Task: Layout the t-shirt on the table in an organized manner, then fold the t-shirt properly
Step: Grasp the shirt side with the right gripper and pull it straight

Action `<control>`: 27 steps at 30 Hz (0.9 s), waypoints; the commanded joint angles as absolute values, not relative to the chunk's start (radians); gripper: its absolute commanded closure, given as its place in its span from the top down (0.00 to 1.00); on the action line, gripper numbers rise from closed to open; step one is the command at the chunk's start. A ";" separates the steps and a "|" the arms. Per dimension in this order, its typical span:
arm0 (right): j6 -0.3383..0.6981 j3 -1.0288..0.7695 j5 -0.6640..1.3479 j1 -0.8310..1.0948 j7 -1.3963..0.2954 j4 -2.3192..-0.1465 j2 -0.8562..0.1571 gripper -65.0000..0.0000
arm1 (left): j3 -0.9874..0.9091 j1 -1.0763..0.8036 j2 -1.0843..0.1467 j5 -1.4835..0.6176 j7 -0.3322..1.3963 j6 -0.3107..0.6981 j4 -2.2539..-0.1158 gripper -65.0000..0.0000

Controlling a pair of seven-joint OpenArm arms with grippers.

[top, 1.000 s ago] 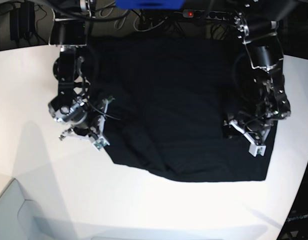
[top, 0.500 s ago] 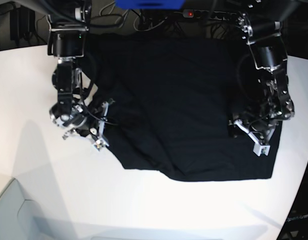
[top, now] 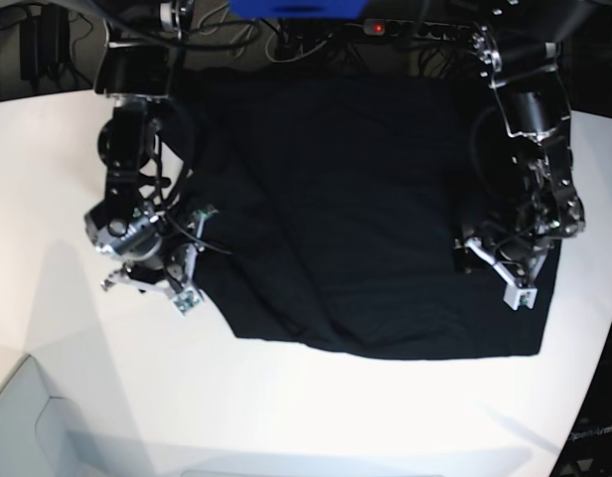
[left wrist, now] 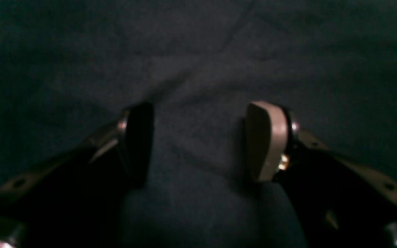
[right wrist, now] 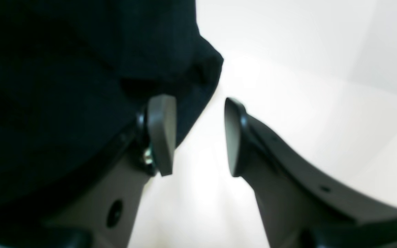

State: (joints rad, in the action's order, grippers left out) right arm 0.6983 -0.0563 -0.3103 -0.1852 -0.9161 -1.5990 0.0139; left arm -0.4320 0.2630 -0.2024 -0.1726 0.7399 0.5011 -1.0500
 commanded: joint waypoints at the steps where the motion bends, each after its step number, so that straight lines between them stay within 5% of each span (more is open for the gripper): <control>1: 0.698 -0.028 -0.292 -0.213 -0.891 -1.596 0.021 0.38 | -0.433 0.266 -0.208 -0.151 0.783 0.487 -1.052 0.64; 12: 0.698 0.044 -0.298 -0.378 -0.680 -1.194 0.045 0.38 | -0.432 0.263 -0.208 -0.151 0.785 0.487 -1.052 0.64; 18: 0.698 0.042 -0.298 -0.498 -0.530 -1.027 -0.045 0.38 | -0.432 0.260 -0.209 -0.151 0.786 0.487 -1.052 0.64; 24: 0.275 0.041 -0.294 -0.556 -0.360 -0.967 -0.114 0.42 | -0.432 0.260 -0.209 -0.151 0.786 0.487 -1.052 0.64; 27: 0.174 0.005 -0.294 -0.533 -0.348 -1.017 -0.116 0.47 | -0.432 0.260 -0.209 -0.151 0.786 0.487 -1.052 0.64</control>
State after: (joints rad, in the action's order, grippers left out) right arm 0.1783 0.0055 -0.2993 -0.5110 -0.3695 -0.9970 -0.1181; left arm -0.4309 0.2604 -0.2024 -0.1726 0.7380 0.5003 -1.0519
